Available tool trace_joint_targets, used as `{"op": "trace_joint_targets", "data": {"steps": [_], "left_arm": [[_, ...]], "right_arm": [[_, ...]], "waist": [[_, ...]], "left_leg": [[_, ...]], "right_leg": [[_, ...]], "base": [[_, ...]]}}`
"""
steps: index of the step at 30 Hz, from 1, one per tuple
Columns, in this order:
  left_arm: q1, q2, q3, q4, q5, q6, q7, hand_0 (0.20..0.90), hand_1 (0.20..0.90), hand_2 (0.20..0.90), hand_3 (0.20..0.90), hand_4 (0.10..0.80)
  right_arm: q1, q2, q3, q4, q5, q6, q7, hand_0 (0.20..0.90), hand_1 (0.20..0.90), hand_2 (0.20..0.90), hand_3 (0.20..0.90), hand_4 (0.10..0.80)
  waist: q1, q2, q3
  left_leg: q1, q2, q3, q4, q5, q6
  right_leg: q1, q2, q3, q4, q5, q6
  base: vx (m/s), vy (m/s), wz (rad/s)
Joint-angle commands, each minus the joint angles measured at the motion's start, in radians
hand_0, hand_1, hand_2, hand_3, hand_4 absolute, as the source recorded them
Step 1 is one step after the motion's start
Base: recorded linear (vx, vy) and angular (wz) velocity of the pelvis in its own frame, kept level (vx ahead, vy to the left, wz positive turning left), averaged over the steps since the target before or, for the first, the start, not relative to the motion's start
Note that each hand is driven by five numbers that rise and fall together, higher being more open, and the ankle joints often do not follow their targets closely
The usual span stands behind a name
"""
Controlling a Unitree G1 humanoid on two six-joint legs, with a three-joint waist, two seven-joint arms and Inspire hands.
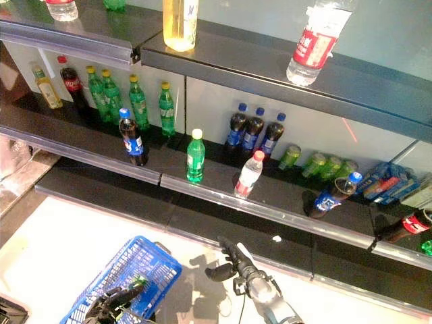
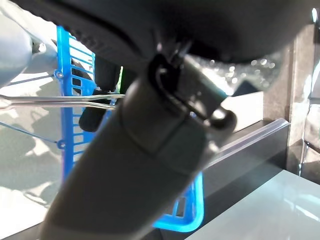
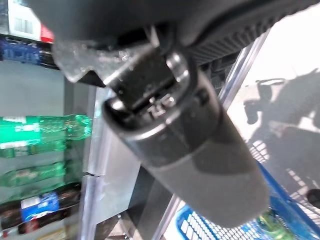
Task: Pick up the drink and place into the basket.
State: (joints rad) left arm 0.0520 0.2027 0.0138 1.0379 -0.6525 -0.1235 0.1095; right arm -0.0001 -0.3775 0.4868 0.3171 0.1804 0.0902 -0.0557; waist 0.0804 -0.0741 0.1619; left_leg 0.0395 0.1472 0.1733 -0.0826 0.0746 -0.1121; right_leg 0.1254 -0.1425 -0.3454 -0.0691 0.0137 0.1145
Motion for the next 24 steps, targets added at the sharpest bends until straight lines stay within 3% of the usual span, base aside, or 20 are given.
{"op": "trace_joint_targets", "data": {"steps": [1, 9, 15, 24], "left_arm": [[0.038, 0.01, -0.091, 0.018, 0.036, -0.018, -0.005, 0.3, 0.3, 0.3, 0.2, 0.1], [-0.005, -0.003, -0.137, -0.02, 0.022, -0.048, -0.034, 0.3, 0.3, 0.3, 0.2, 0.1], [-0.032, 0.011, -0.168, -0.052, 0.012, -0.045, -0.041, 0.3, 0.3, 0.3, 0.2, 0.1], [-0.054, 0.015, -0.193, -0.087, 0.025, -0.037, -0.043, 0.3, 0.3, 0.3, 0.2, 0.1]], "right_arm": [[-0.159, -0.031, -0.069, -0.23, 0.055, -0.17, -0.123, 0.9, 0.9, 0.9, 0.9, 0.8], [-0.374, -0.079, -0.132, -0.356, 0.038, -0.224, -0.251, 0.9, 0.9, 0.9, 0.9, 0.8], [-0.485, -0.092, -0.138, -0.37, 0.033, -0.211, -0.329, 0.9, 0.9, 0.9, 0.9, 0.8], [-0.616, -0.094, -0.174, -0.363, -0.006, -0.216, -0.485, 0.9, 0.9, 0.9, 0.9, 0.8]], "waist": [[0.021, 0.04, 0.053], [0.021, 0.083, 0.17], [0.039, 0.094, 0.23], [0.073, 0.113, 0.304]], "left_leg": [[-0.081, 0.045, -0.05, 0.112, -0.021, 0.01], [-0.193, 0.03, -0.068, 0.222, -0.023, 0.005], [-0.263, 0.032, -0.077, 0.305, -0.034, 0.001], [-0.334, 0.009, -0.101, 0.375, -0.045, 0.01]], "right_leg": [[-0.119, -0.074, 0.033, 0.2, -0.041, 0.003], [-0.213, -0.1, 0.033, 0.308, -0.067, -0.015], [-0.264, -0.114, 0.021, 0.378, -0.081, -0.03], [-0.316, -0.131, 0.007, 0.455, -0.098, -0.04]], "base": [[-0.089, 0.052, 0.14], [-0.096, 0.079, 0.09], [-0.048, 0.038, 0.0], [-0.034, 0.026, 0.08]]}}
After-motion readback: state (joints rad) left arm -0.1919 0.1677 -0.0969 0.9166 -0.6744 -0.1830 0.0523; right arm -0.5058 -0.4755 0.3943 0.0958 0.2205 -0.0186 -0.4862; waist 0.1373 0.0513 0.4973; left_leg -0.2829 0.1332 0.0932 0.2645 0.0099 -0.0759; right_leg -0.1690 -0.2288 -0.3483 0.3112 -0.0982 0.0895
